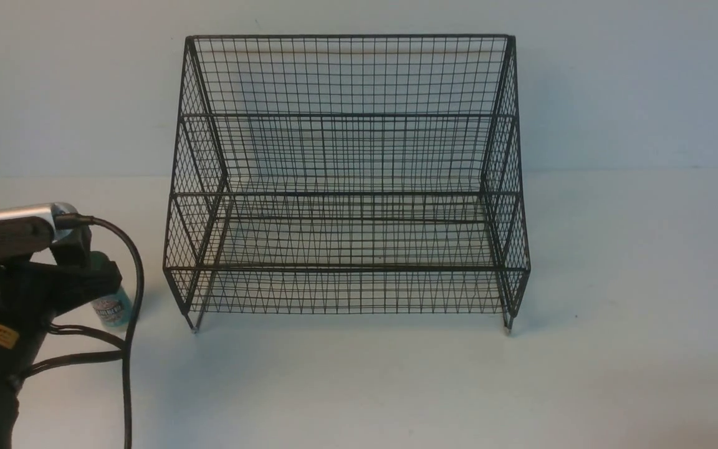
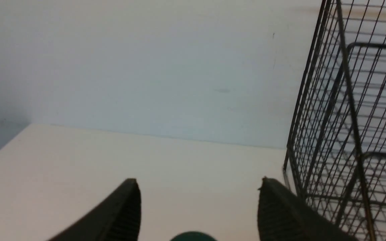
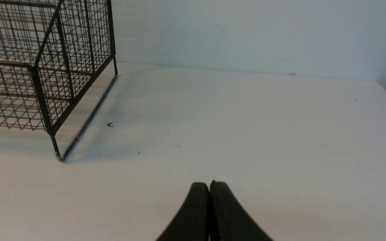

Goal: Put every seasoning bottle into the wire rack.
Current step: Use the left arm to grab the condiment bottle closest to it

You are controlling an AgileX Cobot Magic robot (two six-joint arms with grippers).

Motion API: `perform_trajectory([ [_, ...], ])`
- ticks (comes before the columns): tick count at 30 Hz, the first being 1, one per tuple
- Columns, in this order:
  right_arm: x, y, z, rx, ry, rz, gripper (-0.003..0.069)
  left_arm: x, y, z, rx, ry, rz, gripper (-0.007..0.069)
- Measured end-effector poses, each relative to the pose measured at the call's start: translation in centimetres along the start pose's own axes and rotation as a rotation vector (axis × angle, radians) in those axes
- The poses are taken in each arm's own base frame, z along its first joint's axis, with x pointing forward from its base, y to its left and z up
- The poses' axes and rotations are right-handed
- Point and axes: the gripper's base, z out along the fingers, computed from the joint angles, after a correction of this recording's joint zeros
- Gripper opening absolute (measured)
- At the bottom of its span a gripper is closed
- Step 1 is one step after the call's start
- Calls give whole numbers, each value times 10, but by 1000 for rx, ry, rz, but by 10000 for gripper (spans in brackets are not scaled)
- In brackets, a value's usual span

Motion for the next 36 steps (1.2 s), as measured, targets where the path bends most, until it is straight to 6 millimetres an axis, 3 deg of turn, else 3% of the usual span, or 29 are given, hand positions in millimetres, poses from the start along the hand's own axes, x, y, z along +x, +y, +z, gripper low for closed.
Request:
perform_trajectory([
  [10, 0, 0, 0, 0, 0, 0, -15, 37, 4, 18, -41, 68, -5, 503],
  [25, 0, 0, 0, 0, 0, 0, -15, 65, 4, 38, -61, 124, -58, 503],
  [28, 0, 0, 0, 0, 0, 0, -15, 65, 4, 39, -63, 124, -62, 485],
  [33, 0, 0, 0, 0, 0, 0, -15, 65, 6, 39, -77, 124, -66, 330],
  [36, 0, 0, 0, 0, 0, 0, -15, 65, 6, 39, -82, 123, -67, 334],
])
